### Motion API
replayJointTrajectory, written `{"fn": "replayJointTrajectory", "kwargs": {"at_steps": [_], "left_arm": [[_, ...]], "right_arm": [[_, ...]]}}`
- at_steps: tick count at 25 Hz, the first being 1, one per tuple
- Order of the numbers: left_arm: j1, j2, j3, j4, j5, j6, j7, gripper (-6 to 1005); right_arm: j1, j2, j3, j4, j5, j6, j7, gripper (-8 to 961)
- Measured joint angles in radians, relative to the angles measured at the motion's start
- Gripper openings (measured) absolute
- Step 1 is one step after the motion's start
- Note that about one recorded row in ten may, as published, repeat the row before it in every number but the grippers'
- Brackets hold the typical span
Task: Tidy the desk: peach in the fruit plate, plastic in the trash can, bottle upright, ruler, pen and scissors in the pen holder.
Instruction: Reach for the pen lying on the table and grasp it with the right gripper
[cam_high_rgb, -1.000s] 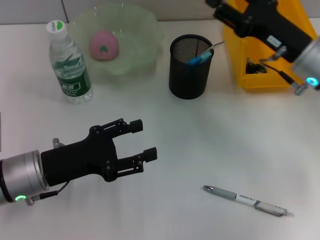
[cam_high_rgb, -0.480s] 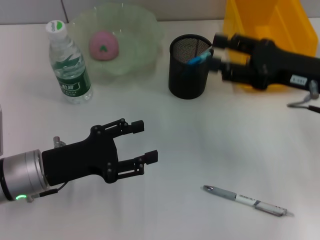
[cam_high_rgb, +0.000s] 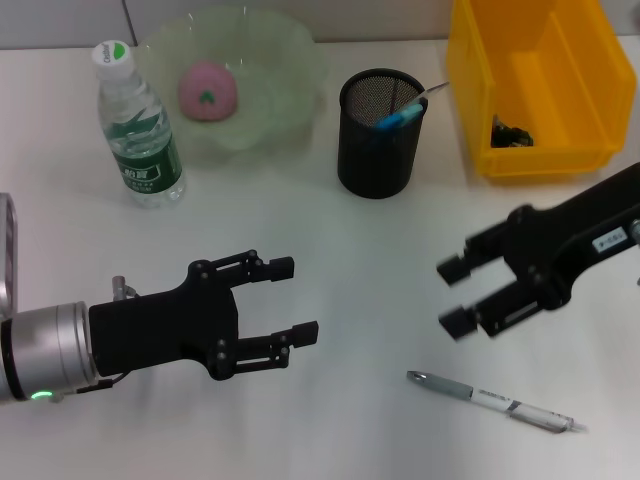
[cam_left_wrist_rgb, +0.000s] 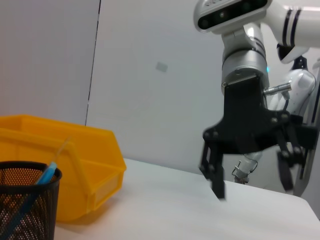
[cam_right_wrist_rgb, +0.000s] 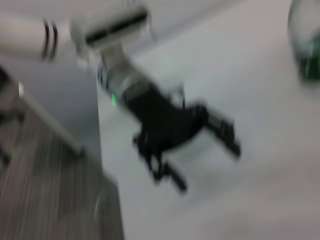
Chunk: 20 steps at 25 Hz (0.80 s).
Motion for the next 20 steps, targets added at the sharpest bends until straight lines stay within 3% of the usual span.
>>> {"fn": "replayJointTrajectory", "kwargs": {"at_steps": [4, 8, 20], "left_arm": [[0.001, -0.001, -0.001, 0.002, 0.001, -0.003, 0.018, 769], [0.005, -0.002, -0.005, 0.002, 0.001, -0.023, 0.043, 769], [0.001, -0.005, -0.007, -0.007, -0.005, -0.073, 0.071, 769]], "right_arm": [[0.045, 0.004, -0.096, -0.013, -0.086, -0.011, 0.068, 738], [0.091, 0.023, -0.238, -0.044, -0.201, -0.001, 0.134, 734], [0.148, 0.028, -0.506, -0.046, -0.257, 0.053, 0.176, 735]]}}
